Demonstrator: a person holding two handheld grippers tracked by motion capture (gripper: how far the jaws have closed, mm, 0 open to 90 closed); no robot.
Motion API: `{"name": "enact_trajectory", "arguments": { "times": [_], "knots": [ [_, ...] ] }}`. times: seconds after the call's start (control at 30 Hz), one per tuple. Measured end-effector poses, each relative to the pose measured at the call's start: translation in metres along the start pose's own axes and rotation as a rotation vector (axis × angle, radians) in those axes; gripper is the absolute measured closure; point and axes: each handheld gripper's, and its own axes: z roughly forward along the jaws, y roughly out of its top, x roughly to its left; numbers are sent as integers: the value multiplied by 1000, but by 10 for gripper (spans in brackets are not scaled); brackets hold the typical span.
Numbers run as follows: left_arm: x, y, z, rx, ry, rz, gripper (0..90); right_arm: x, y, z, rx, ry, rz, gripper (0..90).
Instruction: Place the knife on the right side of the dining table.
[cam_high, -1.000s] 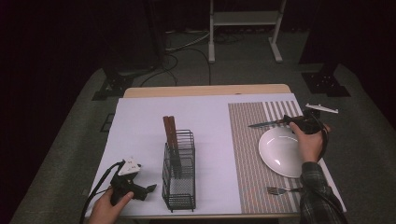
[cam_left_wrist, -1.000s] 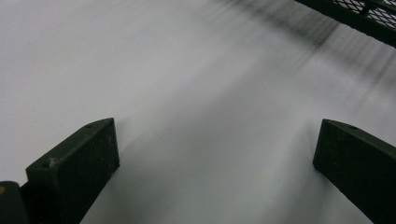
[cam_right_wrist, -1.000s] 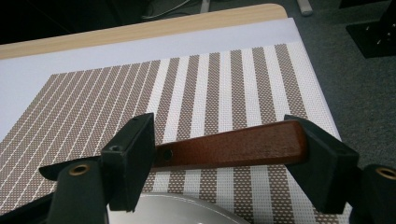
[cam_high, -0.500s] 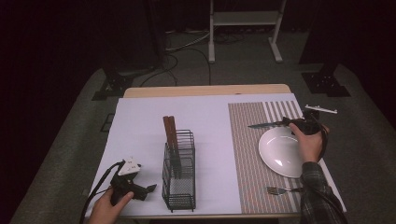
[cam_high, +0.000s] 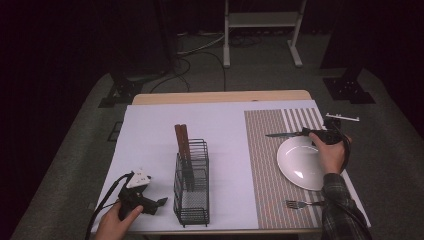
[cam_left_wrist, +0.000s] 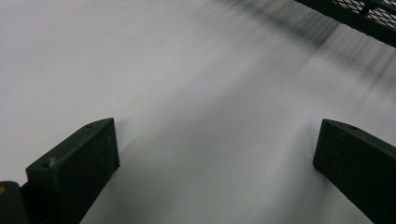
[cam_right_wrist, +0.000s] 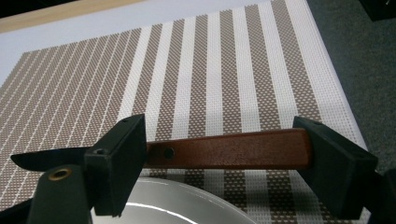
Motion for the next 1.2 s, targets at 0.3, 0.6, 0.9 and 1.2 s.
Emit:
{"name": "enact_trajectory", "arguments": {
  "times": [0.3, 0.6, 0.9, 1.2],
  "knots": [
    [0, 0, 0, -1, 0, 0, 0, -1, 0, 2, 19, -11, 13, 177],
    [0, 0, 0, -1, 0, 0, 0, -2, -1, 2, 30, -46, 3, 193],
    [0, 0, 0, -1, 1, 1, 0, -2, 4, -14, -8, -59, -21, 186],
    [0, 0, 0, 0, 1, 2, 0, 12, 0, -32, -21, -44, -98, 183]
  ]
}}
